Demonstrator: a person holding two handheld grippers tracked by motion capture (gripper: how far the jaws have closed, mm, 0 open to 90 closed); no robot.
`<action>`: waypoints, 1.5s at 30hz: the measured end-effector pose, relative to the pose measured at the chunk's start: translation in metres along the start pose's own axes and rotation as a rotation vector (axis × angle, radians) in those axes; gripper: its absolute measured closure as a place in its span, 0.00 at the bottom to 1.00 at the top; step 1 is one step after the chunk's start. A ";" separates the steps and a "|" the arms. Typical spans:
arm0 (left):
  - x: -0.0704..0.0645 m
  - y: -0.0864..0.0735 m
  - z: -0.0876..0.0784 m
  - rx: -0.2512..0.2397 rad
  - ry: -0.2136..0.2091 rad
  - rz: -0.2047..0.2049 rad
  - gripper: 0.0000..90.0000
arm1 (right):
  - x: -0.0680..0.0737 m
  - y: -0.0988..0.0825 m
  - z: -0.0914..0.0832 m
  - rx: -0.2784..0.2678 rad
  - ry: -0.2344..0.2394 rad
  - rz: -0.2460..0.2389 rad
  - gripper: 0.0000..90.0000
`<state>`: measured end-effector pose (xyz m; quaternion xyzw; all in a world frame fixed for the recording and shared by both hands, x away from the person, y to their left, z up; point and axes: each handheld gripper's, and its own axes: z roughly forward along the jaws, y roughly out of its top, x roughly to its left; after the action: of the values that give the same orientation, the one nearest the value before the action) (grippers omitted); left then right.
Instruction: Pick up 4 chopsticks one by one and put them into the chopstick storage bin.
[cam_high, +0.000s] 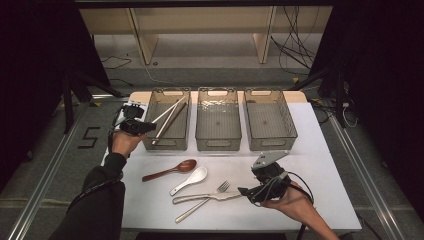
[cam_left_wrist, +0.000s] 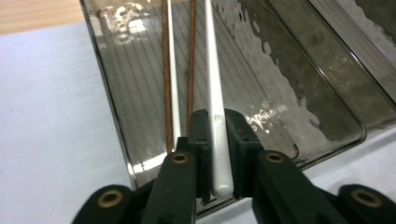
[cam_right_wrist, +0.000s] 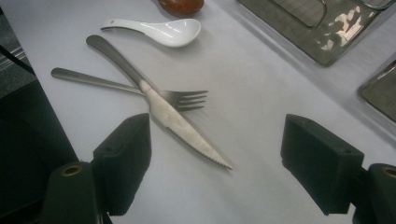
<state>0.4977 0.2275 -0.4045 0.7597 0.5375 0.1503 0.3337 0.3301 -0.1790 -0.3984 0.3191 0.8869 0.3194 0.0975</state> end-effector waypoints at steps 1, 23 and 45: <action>-0.001 0.000 0.001 0.003 0.000 0.000 0.86 | 0.000 0.000 0.000 0.002 0.002 0.002 0.28; -0.037 -0.028 -0.046 -0.043 -0.174 0.147 0.27 | 0.002 0.000 0.001 0.001 0.002 -0.007 0.28; -0.061 -0.073 -0.028 0.091 -0.183 0.325 0.22 | 0.001 -0.003 -0.009 -0.125 -0.018 0.026 0.28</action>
<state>0.4057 0.1960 -0.4248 0.8613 0.3813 0.1079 0.3179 0.3242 -0.1853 -0.3931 0.3269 0.8601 0.3725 0.1207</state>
